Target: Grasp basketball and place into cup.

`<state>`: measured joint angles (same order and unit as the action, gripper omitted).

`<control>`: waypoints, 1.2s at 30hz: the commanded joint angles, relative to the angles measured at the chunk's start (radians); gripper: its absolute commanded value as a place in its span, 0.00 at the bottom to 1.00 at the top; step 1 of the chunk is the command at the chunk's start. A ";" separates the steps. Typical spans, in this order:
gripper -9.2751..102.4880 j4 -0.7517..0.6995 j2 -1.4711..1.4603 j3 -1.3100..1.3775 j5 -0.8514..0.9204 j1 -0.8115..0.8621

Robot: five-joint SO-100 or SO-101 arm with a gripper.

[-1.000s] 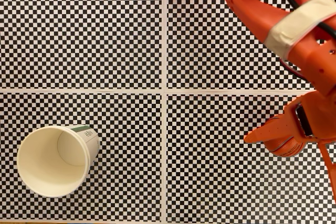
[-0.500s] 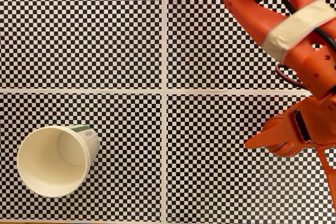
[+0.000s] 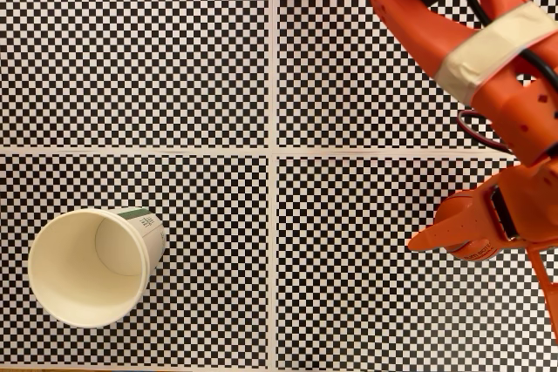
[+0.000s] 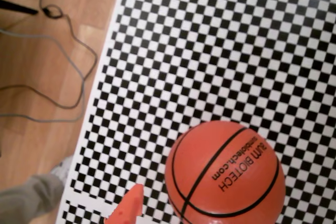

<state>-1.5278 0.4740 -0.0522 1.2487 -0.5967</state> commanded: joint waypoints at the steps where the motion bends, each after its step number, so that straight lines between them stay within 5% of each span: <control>1: 0.69 0.008 0.012 0.247 0.003 0.009; 36: 0.69 0.040 -0.066 0.249 -0.011 0.018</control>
<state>-1.5033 0.4004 -0.0522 1.2456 -0.5860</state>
